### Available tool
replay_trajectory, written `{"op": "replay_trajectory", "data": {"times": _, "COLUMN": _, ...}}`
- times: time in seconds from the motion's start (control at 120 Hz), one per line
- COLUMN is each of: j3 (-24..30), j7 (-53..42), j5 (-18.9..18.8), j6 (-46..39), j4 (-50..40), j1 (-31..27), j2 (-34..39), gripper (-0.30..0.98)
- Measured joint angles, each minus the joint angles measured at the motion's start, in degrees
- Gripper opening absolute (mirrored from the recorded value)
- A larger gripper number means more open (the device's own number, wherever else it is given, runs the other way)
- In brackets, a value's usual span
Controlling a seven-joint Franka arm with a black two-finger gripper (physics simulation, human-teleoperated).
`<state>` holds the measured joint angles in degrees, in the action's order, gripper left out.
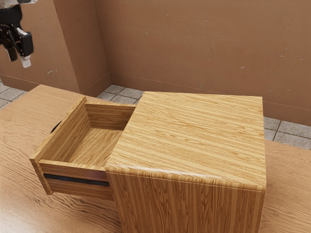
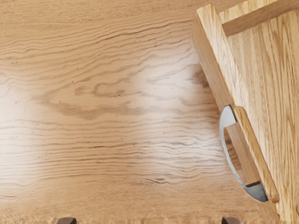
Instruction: Push the drawer handle with one arm to close the drawer
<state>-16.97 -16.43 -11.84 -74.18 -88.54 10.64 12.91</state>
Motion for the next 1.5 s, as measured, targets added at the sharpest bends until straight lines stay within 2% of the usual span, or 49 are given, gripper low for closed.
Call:
{"op": "replay_trajectory", "data": {"times": 0.133, "j3": 0.18, "j7": -2.81, "j5": -2.69, "j6": -0.68, "j4": -6.83, "j1": 0.45, "j2": 2.08, "gripper": 0.18}}
{"op": "replay_trajectory", "data": {"times": 0.292, "j3": -0.36, "j7": -7.47, "j5": -4.15, "j6": -4.81, "j4": -12.73, "j1": 0.62, "j2": 3.04, "gripper": 0.09}}
{"op": "replay_trajectory", "data": {"times": 0.817, "j3": -5.99, "j7": -29.0, "j5": -2.79, "j6": -28.79, "j4": -33.58, "j1": 1.55, "j2": 5.87, "gripper": -0.02}}
{"op": "replay_trajectory", "data": {"times": 1.158, "j3": -11.37, "j7": -43.8, "j5": 0.56, "j6": -39.16, "j4": -39.34, "j1": 6.35, "j2": 5.56, "gripper": -0.05}}
{"op": "replay_trajectory", "data": {"times": 1.275, "j3": -14.93, "j7": -48.31, "j5": 1.53, "j6": -40.59, "j4": -39.7, "j1": 10.97, "j2": 5.27, "gripper": -0.06}}
{"op": "replay_trajectory", "data": {"times": 1.5, "j3": -15.88, "j7": -54.96, "j5": 1.54, "j6": -42.73, "j4": -40.84, "j1": 13.65, "j2": 4.22, "gripper": -0.07}}
